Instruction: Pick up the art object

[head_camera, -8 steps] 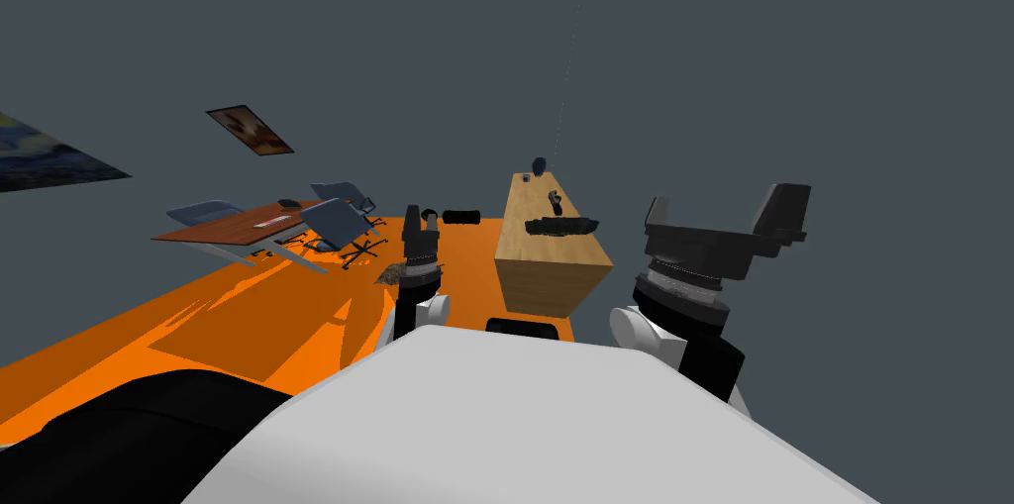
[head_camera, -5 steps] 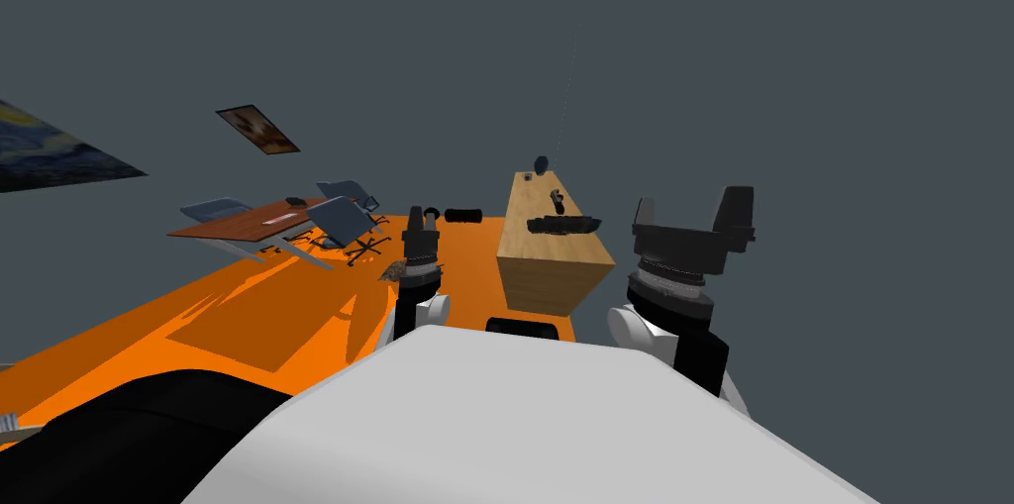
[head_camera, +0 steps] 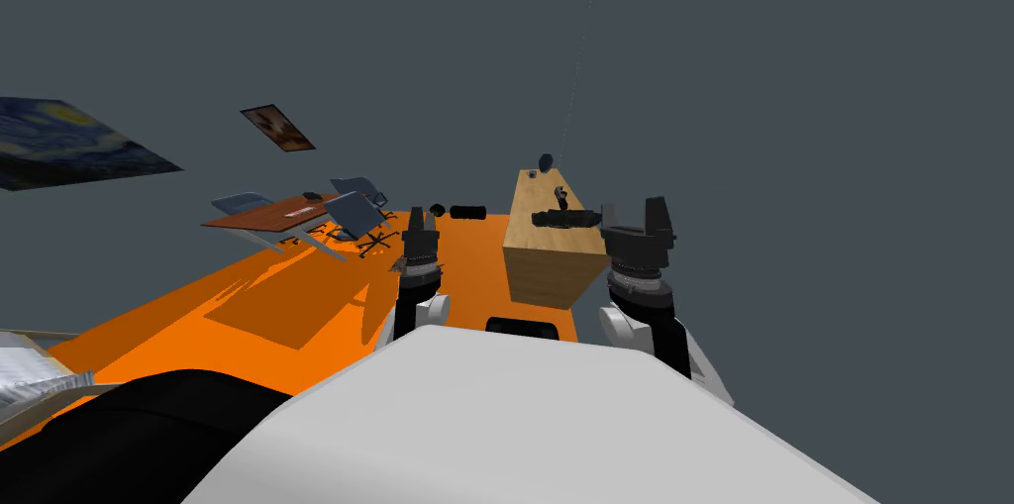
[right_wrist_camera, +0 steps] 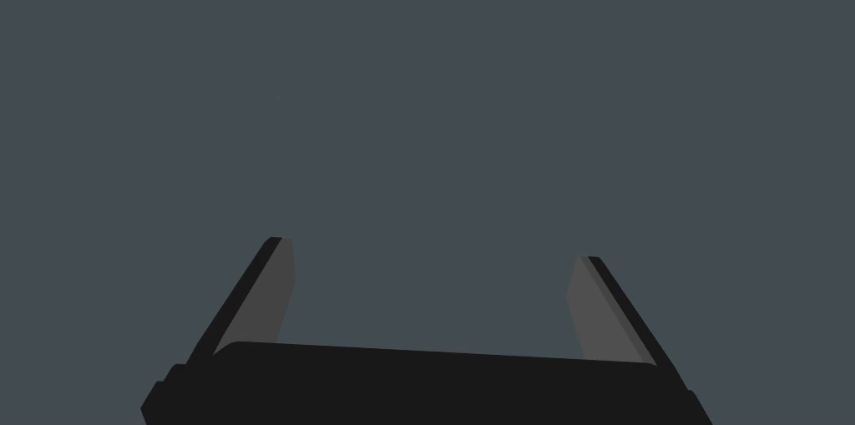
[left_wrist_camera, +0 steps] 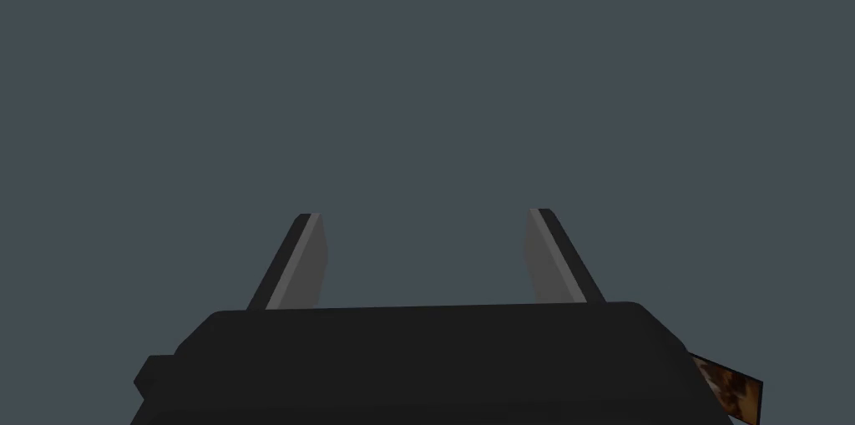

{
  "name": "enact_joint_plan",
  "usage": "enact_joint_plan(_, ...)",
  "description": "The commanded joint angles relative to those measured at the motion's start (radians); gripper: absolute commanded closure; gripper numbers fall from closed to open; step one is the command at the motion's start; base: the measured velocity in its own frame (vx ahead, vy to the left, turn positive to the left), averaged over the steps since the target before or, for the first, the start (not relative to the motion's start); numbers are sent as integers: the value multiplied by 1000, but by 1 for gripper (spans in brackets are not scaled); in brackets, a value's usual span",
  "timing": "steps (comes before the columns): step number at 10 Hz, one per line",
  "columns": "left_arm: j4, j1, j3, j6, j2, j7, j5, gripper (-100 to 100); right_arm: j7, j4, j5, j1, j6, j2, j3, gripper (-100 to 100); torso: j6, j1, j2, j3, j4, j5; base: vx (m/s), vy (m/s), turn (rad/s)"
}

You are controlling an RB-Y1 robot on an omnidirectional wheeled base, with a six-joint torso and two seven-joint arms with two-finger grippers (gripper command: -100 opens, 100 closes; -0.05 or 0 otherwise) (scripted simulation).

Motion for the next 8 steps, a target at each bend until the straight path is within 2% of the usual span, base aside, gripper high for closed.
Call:
enact_joint_plan(1,0,0,0,0,0,0,0,0,-1,28,13,-15,-15,-26,7,-100,0,0,0,0,0,0,-84,31,37)
enact_joint_plan(3,0,0,0,0,0,0,0,0,4,96,79,-65,-57,-98,62,-100,0,0,-2,-1,0,0,-133,57,103)
enact_joint_plan(4,0,0,0,0,0,0,0,0,4,110,85,-65,-57,-113,62,-100,0,3,2,1,0,1,-124,38,24)
enact_joint_plan(5,0,0,0,0,0,0,0,0,7,144,124,-93,-80,-152,93,-100,0,0,0,0,0,0,-104,13,76)
enact_joint_plan(6,0,0,0,0,0,0,0,0,7,156,124,-93,-80,-159,93,-100,0,-1,-1,-1,0,0,-77,16,53)
enact_joint_plan(7,0,0,0,0,0,0,0,0,11,191,164,-123,-104,-204,124,-100,0,-1,-3,-1,0,0,-98,39,86)
enact_joint_plan(8,0,0,0,0,0,0,0,0,11,205,165,-123,-104,-206,124,-100,0,0,-2,-1,0,0,-78,33,51)
